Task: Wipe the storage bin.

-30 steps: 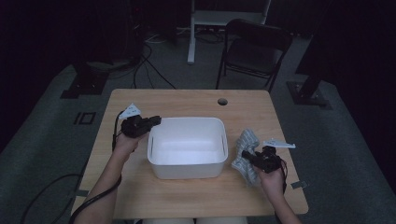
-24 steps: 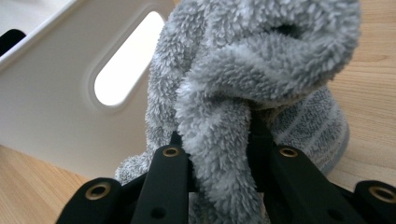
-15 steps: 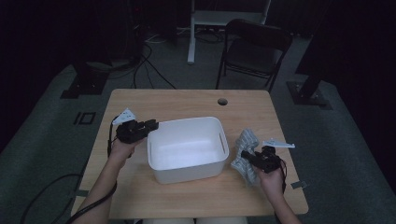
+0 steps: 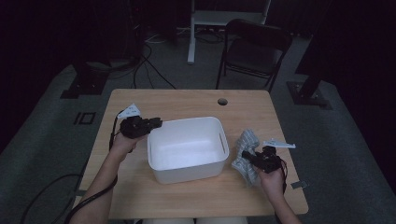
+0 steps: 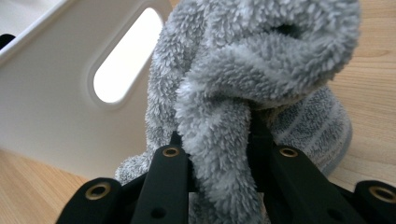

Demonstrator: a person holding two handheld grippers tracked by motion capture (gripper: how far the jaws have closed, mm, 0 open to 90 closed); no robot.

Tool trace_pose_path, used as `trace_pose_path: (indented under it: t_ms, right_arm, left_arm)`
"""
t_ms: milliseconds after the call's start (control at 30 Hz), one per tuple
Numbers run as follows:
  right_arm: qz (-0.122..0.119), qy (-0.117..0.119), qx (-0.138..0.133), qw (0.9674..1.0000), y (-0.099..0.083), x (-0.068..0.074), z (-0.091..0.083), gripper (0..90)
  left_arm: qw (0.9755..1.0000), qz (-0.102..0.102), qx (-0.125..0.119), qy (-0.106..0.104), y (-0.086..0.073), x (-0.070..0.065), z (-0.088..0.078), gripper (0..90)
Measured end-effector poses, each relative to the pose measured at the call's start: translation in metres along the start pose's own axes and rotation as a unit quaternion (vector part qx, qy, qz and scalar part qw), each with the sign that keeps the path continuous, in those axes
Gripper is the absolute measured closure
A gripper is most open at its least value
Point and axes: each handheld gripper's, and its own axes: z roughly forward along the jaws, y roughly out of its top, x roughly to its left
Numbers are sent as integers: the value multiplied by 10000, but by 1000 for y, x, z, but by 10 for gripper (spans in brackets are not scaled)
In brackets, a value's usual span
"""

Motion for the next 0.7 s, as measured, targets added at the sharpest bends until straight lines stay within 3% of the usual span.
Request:
trace_pose_path:
  t_ms: [300, 500, 700]
  right_arm:
    - [14, 5, -8, 10000, 0, 0, 0, 758]
    - [29, 0, -17, 10000, 1, -1, -1, 758]
    - [48, 17, -14, 10000, 1, -1, 0, 758]
  left_arm:
    - [9997, -157, -45, 182, -5, -9, -6, 808]
    - [9995, -269, -109, 128, -12, -17, -15, 858]
    - [9996, -232, -50, 131, -10, -19, -16, 852]
